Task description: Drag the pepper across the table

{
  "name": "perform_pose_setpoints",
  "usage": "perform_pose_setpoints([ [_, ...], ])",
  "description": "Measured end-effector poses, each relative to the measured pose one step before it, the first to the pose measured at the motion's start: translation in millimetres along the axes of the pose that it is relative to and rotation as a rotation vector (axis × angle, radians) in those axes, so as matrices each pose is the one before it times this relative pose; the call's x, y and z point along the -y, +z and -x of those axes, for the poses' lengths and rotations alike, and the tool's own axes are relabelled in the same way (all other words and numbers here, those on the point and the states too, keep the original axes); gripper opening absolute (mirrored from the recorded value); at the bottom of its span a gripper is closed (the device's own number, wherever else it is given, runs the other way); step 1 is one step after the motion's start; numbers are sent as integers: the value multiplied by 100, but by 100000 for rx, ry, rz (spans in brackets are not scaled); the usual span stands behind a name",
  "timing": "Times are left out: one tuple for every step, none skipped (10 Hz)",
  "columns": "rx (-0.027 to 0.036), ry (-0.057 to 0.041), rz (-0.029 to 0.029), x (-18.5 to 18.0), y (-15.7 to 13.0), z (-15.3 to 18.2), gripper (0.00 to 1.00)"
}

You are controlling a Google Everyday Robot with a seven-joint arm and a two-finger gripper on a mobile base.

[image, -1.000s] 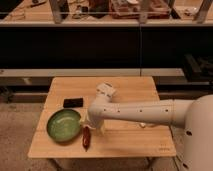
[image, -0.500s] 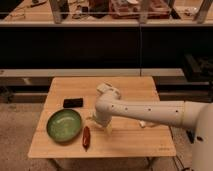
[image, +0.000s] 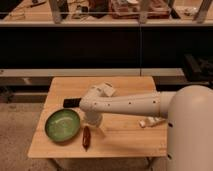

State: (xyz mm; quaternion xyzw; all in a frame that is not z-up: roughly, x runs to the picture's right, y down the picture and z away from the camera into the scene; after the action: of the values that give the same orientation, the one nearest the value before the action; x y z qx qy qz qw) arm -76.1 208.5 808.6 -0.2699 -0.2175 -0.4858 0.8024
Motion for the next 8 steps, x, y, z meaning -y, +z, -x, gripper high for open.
perform_pose_setpoints([
  [806, -2815, -1662, -70, 171, 335, 80],
  [670, -2819, -2035, -158, 195, 475, 80],
  [470, -2158, -1598, 65, 61, 476, 80],
  [119, -1554, -723, -236, 199, 366, 80],
  [89, -2515, 199, 67, 481, 563, 80],
  [201, -1689, 644, 193, 364, 326, 80],
  [200, -1929, 998, 338, 379, 312, 80],
  [286, -2462, 1125, 509, 308, 256, 80],
])
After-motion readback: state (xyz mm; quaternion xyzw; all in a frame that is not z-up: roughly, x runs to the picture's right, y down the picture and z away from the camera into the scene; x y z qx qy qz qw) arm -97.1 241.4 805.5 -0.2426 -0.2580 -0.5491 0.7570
